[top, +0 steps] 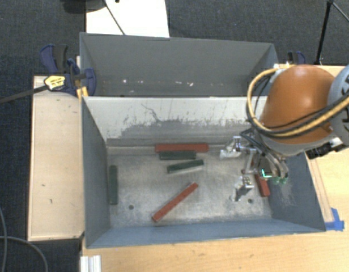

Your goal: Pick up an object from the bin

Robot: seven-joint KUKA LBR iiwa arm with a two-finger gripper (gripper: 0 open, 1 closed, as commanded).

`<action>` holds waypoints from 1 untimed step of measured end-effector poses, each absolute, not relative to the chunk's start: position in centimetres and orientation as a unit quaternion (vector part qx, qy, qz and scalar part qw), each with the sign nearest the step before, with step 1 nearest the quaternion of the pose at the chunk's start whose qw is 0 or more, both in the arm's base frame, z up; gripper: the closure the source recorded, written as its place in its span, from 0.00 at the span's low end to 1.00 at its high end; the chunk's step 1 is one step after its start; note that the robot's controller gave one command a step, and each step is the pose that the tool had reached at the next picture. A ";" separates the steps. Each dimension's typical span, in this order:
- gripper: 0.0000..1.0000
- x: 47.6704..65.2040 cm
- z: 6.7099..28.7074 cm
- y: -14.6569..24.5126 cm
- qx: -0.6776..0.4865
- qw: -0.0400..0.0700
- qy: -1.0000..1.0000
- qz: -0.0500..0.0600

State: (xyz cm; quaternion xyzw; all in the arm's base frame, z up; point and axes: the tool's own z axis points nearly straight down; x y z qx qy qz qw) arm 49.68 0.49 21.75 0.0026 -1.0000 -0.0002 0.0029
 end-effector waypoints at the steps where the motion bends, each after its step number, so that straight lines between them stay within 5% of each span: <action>1: 0.00 49.8 22.1 0.5 0.003 -0.001 -1.000 0.000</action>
Offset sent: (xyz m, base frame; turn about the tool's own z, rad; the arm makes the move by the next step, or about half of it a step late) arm 0.0320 0.0588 -0.1057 -0.0489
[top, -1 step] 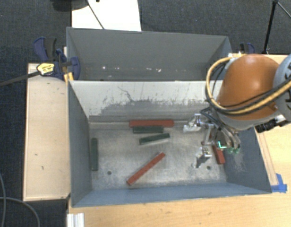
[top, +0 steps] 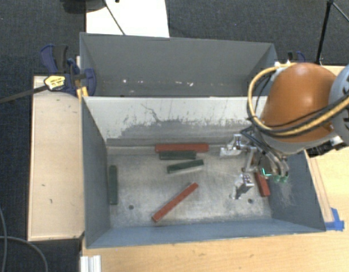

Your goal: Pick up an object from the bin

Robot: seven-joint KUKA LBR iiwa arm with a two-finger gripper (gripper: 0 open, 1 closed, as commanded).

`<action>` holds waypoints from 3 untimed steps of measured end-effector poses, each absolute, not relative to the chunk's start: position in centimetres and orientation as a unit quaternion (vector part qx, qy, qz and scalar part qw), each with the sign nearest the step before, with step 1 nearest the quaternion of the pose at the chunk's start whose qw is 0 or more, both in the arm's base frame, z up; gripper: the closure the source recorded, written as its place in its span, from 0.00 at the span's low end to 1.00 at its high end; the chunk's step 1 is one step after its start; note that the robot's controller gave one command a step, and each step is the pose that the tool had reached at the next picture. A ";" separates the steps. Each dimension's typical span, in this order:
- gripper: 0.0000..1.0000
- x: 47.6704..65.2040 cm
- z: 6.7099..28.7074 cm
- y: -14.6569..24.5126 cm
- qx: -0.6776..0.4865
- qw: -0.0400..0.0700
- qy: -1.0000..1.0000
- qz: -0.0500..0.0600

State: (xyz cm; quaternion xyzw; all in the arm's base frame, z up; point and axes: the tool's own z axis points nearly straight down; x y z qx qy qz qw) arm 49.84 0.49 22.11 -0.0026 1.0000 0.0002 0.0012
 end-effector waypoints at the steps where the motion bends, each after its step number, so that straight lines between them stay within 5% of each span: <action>1: 0.00 51.5 17.4 3.2 -0.012 0.005 1.000 0.000; 2: 0.00 52.1 10.5 3.7 -0.086 0.003 0.996 0.000; 3: 1.00 50.5 7.4 10.9 -0.081 0.007 0.997 0.002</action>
Offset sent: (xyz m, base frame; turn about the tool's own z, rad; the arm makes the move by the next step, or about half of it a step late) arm 0.0229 0.0288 -0.1431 -0.2063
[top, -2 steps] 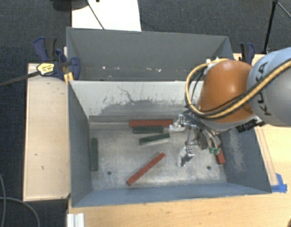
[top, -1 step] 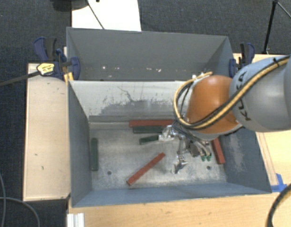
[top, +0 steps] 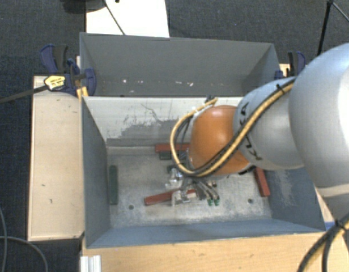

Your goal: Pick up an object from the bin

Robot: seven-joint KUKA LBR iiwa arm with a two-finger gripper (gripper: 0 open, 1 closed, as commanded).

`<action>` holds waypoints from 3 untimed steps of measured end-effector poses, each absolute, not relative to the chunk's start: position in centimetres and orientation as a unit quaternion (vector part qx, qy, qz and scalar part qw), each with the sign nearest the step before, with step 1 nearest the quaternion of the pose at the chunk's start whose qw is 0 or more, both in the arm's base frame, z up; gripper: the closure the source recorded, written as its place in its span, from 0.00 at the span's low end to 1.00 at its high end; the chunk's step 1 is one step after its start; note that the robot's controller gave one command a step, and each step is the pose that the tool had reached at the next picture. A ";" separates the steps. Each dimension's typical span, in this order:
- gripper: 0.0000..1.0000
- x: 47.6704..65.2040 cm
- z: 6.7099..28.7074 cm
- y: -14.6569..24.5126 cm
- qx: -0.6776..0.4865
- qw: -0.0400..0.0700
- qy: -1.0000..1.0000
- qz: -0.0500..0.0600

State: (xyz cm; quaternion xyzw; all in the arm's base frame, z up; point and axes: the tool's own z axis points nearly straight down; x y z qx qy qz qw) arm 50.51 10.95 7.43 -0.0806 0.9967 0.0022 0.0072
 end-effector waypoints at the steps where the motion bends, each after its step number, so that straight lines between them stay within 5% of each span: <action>1: 1.00 50.5 7.4 10.9 -0.080 0.007 0.997 0.002; 2: 1.00 50.5 17.5 9.9 -0.093 0.001 0.996 0.000; 3: 1.00 50.5 17.5 9.9 -0.093 0.001 0.996 0.000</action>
Offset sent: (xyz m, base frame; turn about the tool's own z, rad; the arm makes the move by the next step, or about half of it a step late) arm -0.0002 -0.0100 0.1006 -0.0259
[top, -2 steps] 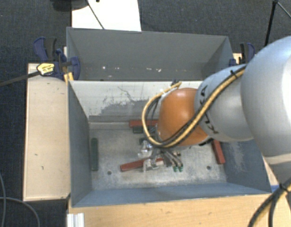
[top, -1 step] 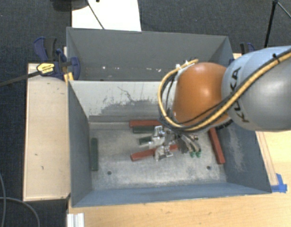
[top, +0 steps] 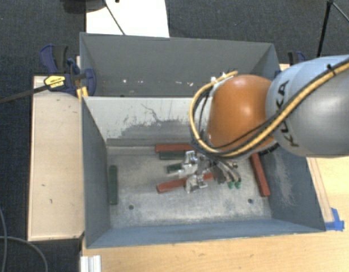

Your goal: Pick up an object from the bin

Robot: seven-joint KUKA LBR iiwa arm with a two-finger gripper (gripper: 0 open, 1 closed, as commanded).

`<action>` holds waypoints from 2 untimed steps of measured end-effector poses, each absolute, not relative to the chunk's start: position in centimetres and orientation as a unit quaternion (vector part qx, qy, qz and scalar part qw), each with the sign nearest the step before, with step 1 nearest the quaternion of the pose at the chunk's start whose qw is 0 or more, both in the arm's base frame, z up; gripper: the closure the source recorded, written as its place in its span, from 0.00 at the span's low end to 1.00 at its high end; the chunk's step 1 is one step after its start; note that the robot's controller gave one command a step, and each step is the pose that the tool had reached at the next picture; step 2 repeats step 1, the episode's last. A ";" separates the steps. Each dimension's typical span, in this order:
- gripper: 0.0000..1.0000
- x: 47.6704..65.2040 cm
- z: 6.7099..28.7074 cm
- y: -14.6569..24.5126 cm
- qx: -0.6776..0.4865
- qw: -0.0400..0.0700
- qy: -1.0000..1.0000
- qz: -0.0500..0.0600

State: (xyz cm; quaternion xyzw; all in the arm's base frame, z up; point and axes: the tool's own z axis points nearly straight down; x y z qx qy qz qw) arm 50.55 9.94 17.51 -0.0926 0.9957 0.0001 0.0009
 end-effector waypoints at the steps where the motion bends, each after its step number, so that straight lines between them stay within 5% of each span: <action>1: 1.00 49.9 23.1 10.2 -0.087 0.001 0.996 0.000; 2: 1.00 49.9 23.1 10.2 -0.087 0.001 0.996 0.000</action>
Offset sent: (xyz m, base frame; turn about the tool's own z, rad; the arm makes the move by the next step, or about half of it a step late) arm 0.0000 0.0000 0.0000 0.0000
